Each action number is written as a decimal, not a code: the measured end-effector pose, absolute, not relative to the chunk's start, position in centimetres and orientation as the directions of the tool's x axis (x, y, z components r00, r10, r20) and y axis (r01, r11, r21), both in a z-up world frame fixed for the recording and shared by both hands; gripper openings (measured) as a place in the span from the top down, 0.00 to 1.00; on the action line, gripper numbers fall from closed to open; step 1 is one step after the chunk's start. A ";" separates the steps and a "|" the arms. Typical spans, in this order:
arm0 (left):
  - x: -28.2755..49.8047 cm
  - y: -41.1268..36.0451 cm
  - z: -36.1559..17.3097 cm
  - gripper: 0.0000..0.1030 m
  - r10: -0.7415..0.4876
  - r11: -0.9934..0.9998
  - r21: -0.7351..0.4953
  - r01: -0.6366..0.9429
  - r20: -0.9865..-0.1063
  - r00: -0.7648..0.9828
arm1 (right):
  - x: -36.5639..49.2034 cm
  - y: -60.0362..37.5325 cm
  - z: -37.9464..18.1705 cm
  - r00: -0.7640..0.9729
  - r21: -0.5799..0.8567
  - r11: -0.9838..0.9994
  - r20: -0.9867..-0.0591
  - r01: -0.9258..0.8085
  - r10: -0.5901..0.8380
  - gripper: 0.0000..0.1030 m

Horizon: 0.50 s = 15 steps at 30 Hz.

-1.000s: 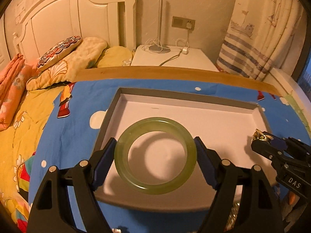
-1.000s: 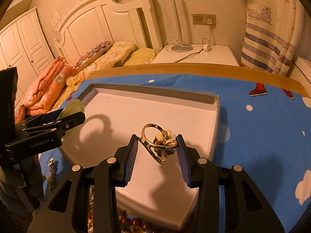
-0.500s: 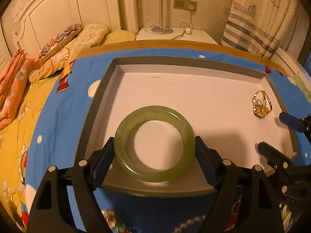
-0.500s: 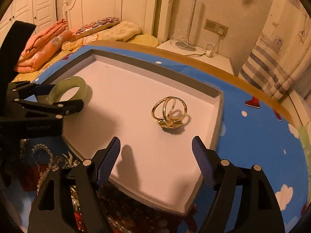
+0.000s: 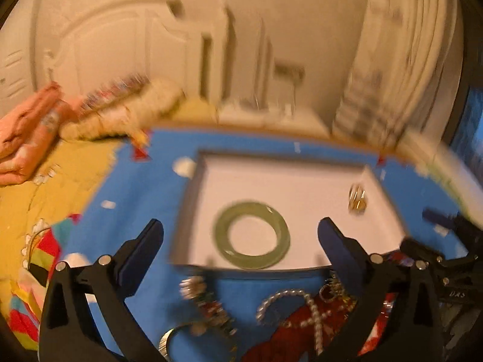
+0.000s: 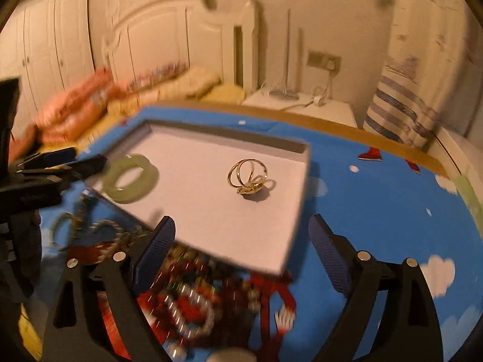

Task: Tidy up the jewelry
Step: 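Move the left tool to the gold bangle and grasp it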

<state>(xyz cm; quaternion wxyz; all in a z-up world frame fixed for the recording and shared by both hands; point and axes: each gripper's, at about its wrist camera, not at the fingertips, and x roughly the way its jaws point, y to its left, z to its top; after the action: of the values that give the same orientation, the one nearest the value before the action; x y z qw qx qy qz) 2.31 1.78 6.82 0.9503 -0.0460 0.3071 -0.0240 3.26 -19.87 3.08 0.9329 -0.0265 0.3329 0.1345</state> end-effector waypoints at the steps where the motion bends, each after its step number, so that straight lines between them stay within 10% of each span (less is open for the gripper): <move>1: 1.1 2.8 7.1 0.02 -0.069 0.993 -0.121 0.000 -0.563 0.824 | 2.8 -20.3 3.2 0.743 0.047 0.963 -0.626 -0.265 0.235 0.16; 15: -6.9 7.7 2.7 0.02 -0.032 0.994 -0.100 -0.053 -0.698 0.716 | -1.6 -24.6 1.3 0.730 0.198 0.963 -0.628 -0.185 0.269 0.16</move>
<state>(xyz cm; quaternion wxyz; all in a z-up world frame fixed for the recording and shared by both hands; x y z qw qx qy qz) -6.88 7.71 2.66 0.9245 -0.0564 0.3769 0.0057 -1.58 -24.56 1.33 0.9282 0.0608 0.3462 0.1224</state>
